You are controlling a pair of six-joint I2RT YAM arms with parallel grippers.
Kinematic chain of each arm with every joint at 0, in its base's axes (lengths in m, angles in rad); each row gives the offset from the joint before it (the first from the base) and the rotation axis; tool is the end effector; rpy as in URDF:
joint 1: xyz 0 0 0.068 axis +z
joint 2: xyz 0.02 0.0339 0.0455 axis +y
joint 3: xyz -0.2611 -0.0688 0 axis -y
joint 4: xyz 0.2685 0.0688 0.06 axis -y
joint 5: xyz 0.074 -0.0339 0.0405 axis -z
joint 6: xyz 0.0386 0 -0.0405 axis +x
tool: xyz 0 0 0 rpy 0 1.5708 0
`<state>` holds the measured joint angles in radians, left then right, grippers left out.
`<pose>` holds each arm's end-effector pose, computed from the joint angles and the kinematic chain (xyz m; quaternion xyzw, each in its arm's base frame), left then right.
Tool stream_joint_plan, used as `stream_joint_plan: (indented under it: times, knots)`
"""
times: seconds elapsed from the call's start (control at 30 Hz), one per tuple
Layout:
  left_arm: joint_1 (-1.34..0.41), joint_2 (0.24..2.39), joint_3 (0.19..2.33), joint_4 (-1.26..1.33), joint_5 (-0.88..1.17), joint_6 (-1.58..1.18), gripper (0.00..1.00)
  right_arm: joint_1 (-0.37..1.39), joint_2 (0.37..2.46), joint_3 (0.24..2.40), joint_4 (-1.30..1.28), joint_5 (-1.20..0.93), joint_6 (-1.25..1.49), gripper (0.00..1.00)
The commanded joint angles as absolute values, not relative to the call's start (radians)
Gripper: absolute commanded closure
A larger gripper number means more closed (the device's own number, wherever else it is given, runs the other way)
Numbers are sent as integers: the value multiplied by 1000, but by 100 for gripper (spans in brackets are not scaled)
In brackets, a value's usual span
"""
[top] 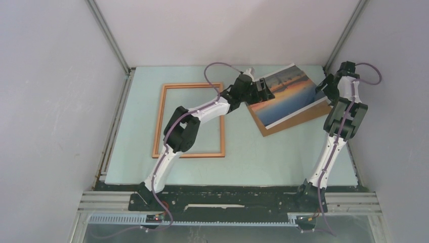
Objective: Put the photo into the frame
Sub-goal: Adjust the photo frame item at the center of the board.
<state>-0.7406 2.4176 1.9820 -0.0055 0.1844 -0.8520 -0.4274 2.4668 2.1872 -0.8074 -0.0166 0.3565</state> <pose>0.4274 -0.4003 0.1798 0.0024 0.8425 -0.4354 0.3172 0.5016 -0.2278 0.1605 0.3690 0.8980 -0.0004 0.2397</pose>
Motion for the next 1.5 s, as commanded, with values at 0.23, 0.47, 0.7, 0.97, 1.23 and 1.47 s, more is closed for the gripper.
stream_joint_plan:
  times: [0.23,0.47,0.7,0.97,1.23,1.47]
  knots:
    - [-746,2262,1925,-29,83,-709,0,-418,2338,1915,-820,50,481,6]
    - [-750,2243,1879,-11,26,-707,0,-393,2193,1623,-743,80,525,0]
    - [-748,2242,1864,-4,3,-705,0,-365,2098,1574,-790,30,456,0]
    - [-749,2200,1826,-5,-55,-658,0,-288,1889,1282,-706,-129,484,5]
    - [-748,2207,1839,-6,38,-589,0,-364,1594,1124,-526,-211,527,4]
    - [-740,2278,1881,-48,135,-644,0,-538,1611,1066,-369,-401,583,6]
